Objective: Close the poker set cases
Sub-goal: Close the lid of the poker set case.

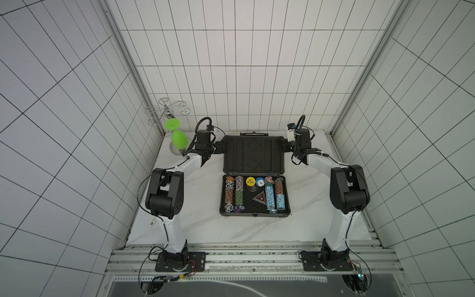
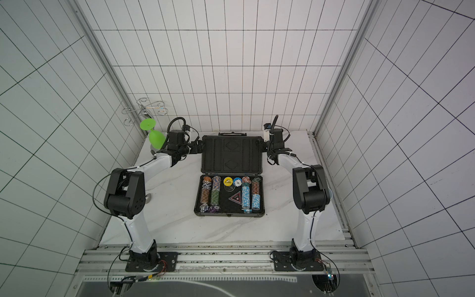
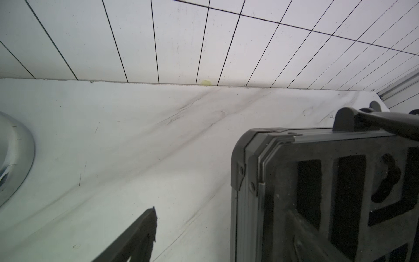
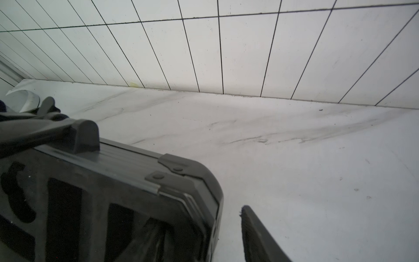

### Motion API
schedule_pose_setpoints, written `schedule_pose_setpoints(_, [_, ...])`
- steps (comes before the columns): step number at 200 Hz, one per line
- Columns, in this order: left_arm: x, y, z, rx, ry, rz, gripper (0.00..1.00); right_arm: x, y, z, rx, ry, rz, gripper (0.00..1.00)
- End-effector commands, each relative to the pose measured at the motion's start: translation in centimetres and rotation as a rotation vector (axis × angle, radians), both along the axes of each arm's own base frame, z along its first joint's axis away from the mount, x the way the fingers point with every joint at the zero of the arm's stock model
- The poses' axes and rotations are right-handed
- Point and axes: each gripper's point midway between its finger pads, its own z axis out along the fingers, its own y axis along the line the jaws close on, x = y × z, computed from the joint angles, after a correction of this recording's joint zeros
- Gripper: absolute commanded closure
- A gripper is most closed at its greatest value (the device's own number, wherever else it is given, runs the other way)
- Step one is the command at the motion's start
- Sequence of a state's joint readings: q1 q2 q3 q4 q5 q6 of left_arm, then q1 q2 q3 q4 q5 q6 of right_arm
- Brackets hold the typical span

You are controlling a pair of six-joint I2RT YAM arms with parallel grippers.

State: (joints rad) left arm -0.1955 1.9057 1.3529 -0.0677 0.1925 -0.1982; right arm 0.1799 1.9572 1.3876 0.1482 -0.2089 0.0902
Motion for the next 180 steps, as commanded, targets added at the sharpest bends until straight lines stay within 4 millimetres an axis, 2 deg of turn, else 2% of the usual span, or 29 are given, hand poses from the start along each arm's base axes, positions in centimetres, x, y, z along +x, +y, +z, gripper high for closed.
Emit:
schedule_pose_setpoints(1, [0.6, -1.1, 0.0, -0.012, -0.003, -0.033, 0.12, 2.2, 1.4, 4.4, 0.029, -0.108, 0.024, 0.57])
schedule_pose_setpoints(23, [0.8, -1.8, -0.2, -0.013, 0.0, -0.045, 0.12, 2.2, 1.6, 4.3, 0.025, -0.109, 0.032, 0.66])
schedule_pose_setpoints(40, [1.0, -2.2, -0.4, -0.006, 0.001, -0.039, 0.13, 2.2, 1.8, 4.3, 0.02, -0.112, 0.04, 0.68])
schedule_pose_setpoints(65, [1.5, -3.3, -0.7, -0.01, 0.002, -0.053, 0.21, 1.9, 2.2, 4.4, 0.014, -0.116, 0.055, 0.75])
schedule_pose_setpoints(86, [2.0, -4.0, -1.1, -0.018, 0.006, -0.058, 0.36, 1.8, 2.6, 4.6, 0.008, -0.122, 0.067, 0.81])
schedule_pose_setpoints(115, [2.4, -4.2, -1.5, -0.031, 0.011, -0.052, 0.67, 1.3, 2.9, 4.8, -0.008, -0.132, 0.083, 0.9])
schedule_pose_setpoints(144, [2.3, -4.2, -0.7, -0.037, -0.007, -0.046, 1.0, 1.0, 2.8, 5.9, -0.014, -0.156, 0.079, 0.94])
schedule_pose_setpoints(180, [2.8, -4.5, 1.8, -0.061, -0.068, -0.048, 1.0, 1.4, 2.8, 8.1, 0.005, -0.204, 0.064, 0.96])
